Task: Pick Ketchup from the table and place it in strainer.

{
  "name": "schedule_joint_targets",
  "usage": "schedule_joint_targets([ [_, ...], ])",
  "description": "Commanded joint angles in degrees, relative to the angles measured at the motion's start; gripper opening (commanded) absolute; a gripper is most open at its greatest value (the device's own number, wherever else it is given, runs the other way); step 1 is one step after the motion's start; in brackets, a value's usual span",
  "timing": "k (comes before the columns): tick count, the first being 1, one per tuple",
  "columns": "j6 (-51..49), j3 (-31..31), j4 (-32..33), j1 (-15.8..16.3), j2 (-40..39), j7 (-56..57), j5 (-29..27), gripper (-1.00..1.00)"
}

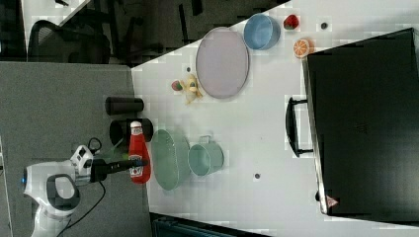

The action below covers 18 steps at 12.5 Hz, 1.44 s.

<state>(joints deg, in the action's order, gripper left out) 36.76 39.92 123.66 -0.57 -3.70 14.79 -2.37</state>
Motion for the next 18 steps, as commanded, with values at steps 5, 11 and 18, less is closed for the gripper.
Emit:
schedule_joint_targets([
  [5,15.30,1.97,0.02,3.48,-16.61,-21.42,5.48,0.25],
  [11,25.01,0.36,0.42,3.86,-22.44,-25.51,9.92,1.00],
  [18,2.31,-0.42,-1.71,-5.25,0.77,-27.62,-2.32,1.00],
])
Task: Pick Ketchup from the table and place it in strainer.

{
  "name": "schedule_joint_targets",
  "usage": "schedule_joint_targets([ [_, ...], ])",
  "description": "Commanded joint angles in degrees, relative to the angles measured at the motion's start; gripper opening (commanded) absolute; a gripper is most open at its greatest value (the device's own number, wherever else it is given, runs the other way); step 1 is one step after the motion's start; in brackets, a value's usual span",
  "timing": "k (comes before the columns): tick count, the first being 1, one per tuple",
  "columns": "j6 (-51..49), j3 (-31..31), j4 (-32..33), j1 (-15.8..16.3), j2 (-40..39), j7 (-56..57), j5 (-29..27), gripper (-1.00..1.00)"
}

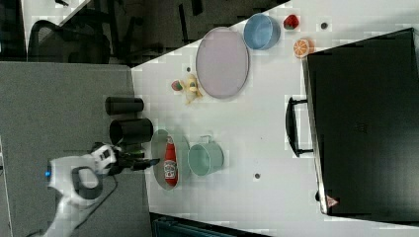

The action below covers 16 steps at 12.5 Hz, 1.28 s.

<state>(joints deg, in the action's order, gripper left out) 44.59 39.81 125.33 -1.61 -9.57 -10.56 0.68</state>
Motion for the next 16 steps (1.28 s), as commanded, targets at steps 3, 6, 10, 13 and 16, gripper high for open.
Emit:
schedule_joint_targets([
  [3,-22.40,-5.02,-8.11,-8.32,14.12,5.50,-11.96,1.00],
  [6,-31.00,-13.96,-12.78,-10.82,18.35,8.38,-11.91,1.00],
  [10,-33.17,-25.36,-14.26,-11.40,20.60,10.79,-10.37,1.00],
  [13,-35.01,-28.73,-15.25,-11.47,20.33,11.24,-3.18,1.00],
  [16,-35.34,-28.54,-17.50,-11.42,19.51,11.18,-1.92,1.00],
])
